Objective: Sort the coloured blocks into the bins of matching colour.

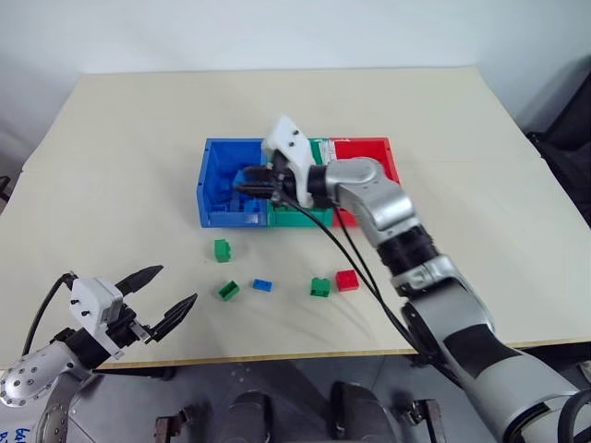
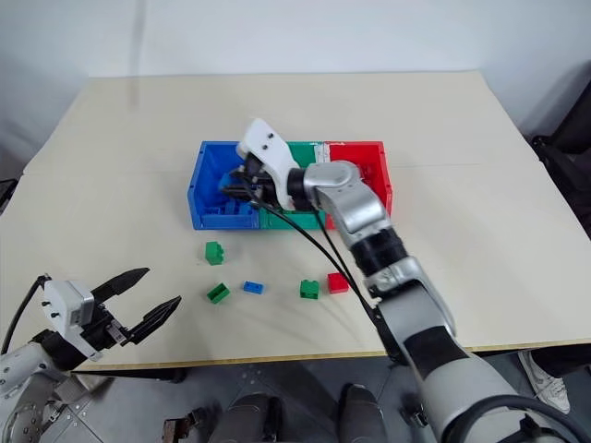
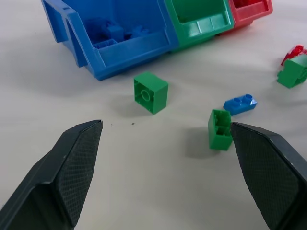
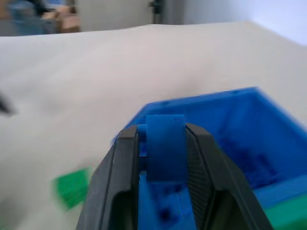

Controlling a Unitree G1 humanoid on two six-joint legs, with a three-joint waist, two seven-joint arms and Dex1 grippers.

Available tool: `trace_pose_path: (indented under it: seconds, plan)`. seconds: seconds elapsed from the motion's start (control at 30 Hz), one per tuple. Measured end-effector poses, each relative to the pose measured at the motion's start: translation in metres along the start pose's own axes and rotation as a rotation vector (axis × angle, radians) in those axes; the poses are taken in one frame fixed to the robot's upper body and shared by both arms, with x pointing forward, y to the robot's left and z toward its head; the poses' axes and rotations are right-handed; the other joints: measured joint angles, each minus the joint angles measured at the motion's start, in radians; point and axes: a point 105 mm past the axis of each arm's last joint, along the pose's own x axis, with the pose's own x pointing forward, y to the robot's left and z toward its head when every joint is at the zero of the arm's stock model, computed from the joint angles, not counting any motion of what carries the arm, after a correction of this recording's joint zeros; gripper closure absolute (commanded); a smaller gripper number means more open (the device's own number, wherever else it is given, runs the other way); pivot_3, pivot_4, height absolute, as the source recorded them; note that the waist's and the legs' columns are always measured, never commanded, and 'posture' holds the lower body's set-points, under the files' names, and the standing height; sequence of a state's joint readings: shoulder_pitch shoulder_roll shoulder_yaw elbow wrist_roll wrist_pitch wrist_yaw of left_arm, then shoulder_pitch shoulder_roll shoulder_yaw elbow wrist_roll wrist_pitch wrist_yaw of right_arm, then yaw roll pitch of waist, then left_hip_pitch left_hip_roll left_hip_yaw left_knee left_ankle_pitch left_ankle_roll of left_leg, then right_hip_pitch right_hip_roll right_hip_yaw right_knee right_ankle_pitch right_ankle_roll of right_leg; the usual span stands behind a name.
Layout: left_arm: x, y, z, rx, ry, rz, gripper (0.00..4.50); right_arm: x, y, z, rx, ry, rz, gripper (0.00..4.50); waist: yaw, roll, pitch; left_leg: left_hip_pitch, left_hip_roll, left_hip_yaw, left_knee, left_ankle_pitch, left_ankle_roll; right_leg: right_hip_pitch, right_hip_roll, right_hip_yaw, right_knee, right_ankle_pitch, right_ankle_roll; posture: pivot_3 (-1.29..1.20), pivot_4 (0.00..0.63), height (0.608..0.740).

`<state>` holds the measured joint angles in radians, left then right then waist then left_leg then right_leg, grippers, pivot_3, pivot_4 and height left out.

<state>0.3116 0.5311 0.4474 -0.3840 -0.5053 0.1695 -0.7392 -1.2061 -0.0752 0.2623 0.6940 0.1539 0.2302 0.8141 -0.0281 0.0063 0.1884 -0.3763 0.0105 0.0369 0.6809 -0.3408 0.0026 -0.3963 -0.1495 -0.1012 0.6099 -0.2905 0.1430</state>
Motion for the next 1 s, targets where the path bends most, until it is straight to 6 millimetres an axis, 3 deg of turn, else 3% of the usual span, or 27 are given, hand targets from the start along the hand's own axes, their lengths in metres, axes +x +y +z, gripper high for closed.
trace_pose_path:
  seconds: [0.27, 0.4, 0.57, 0.7, 0.83, 1.0]
  plan:
    - [0.009, -0.006, 0.004, 0.007, -0.022, -0.007, 0.00, 0.002, -0.006, -0.004, -0.024, -0.041, -0.023, 0.96, -0.010, 0.000, 0.000, 0.000, 0.001, 0.001, 0.000, -0.001, -0.001, -0.001, 0.001, -0.002, 0.000, 0.000, -0.001, 0.00, 0.150, 0.740]
    - [0.017, -0.009, 0.010, 0.023, -0.041, -0.037, 0.00, -0.024, -0.012, -0.007, -0.063, -0.091, -0.032, 0.96, 0.000, 0.000, 0.000, 0.000, 0.001, 0.001, 0.000, -0.002, 0.000, 0.000, 0.000, -0.002, 0.000, 0.000, -0.001, 0.00, 0.150, 0.740]
    - [0.035, -0.012, 0.022, 0.067, -0.055, -0.126, 0.00, -0.095, -0.010, -0.041, -0.078, -0.088, -0.040, 0.96, 0.006, -0.001, -0.001, 0.000, 0.000, 0.002, 0.001, -0.003, 0.002, 0.001, 0.000, -0.003, -0.002, 0.000, -0.001, 0.00, 0.150, 0.740]
    - [0.051, -0.019, 0.023, 0.046, -0.035, -0.240, 0.00, -0.151, 0.004, -0.057, -0.110, -0.054, -0.011, 0.96, 0.001, 0.000, 0.000, 0.002, 0.001, 0.005, 0.000, -0.003, 0.002, 0.001, 0.001, -0.003, -0.003, 0.000, 0.000, 0.00, 0.150, 0.740]
    - [0.074, -0.026, 0.028, 0.074, -0.038, -0.370, 0.00, -0.215, 0.028, -0.089, -0.080, 0.088, 0.050, 0.96, 0.010, -0.001, 0.000, 0.002, 0.001, 0.013, 0.001, -0.004, 0.002, 0.003, 0.001, -0.004, -0.004, 0.000, 0.000, 0.00, 0.150, 0.740]
    - [0.088, -0.031, 0.031, 0.101, -0.050, -0.452, 0.00, -0.266, 0.043, -0.112, -0.026, 0.216, 0.051, 0.96, 0.015, -0.001, 0.000, 0.005, 0.002, 0.018, 0.001, -0.004, 0.002, 0.003, 0.001, -0.003, -0.005, 0.000, 0.001, 0.00, 0.150, 0.740]
